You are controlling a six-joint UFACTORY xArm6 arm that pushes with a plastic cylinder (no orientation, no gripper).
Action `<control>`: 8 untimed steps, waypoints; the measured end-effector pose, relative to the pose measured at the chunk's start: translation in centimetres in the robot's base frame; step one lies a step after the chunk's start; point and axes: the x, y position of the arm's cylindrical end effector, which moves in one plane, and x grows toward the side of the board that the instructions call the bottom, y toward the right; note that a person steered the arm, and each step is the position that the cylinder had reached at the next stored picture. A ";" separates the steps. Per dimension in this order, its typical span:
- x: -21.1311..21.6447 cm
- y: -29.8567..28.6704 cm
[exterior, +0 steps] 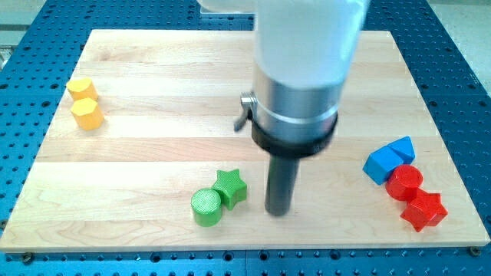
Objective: Separate the green star from the green circle
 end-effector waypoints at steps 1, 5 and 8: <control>2.5 -4.6; -0.7 -8.0; -3.5 -5.5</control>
